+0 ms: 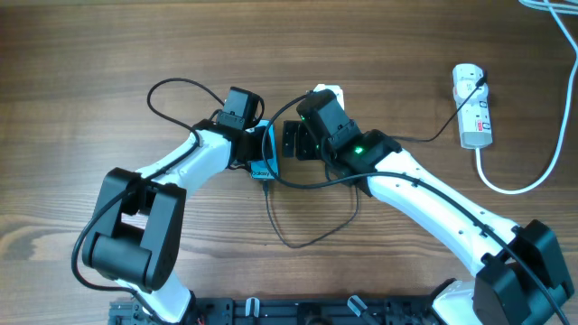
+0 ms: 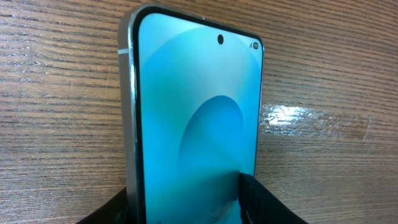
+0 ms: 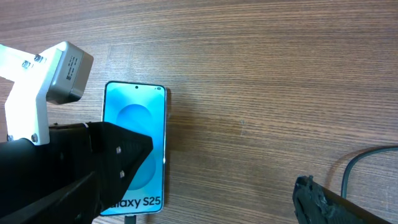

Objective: Plug charger to phone and switch on socket
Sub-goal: 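Lay the phone flat on the table and open the left gripper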

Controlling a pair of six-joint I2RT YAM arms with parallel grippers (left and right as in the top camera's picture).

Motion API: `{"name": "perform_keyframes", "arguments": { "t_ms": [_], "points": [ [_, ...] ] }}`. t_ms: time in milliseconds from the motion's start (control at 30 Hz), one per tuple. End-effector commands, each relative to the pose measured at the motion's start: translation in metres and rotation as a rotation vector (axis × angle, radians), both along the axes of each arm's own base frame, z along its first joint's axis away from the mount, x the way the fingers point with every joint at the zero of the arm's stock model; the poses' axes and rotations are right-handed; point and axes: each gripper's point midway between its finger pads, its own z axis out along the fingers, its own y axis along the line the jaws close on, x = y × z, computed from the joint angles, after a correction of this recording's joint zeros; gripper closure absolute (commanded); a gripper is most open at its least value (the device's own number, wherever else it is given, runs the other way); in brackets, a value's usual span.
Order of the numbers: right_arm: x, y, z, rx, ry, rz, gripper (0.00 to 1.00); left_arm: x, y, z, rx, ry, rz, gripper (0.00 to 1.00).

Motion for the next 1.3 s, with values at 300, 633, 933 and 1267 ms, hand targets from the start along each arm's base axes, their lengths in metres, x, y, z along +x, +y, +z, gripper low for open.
{"name": "perform_keyframes", "arguments": {
  "t_ms": [300, 633, 933, 1267],
  "points": [
    [0.005, -0.001, 0.01, -0.003, -0.032, -0.01, 0.0, 0.002, 0.0, -0.002, 0.015, -0.007, -0.009, 0.52],
    [0.005, -0.001, 0.01, -0.002, -0.032, -0.01, 0.0, 0.014, 0.009, 0.008, 0.015, -0.044, 0.017, 0.62],
    [0.005, -0.001, 0.01, -0.003, -0.032, -0.01, 0.0, 0.038, 0.067, 0.051, -0.006, -0.126, 0.178, 0.69],
    [0.005, -0.001, 0.01, -0.003, -0.032, -0.01, 0.0, 0.031, 0.075, 0.046, 0.006, -0.085, 0.193, 0.0]
  ]
}}
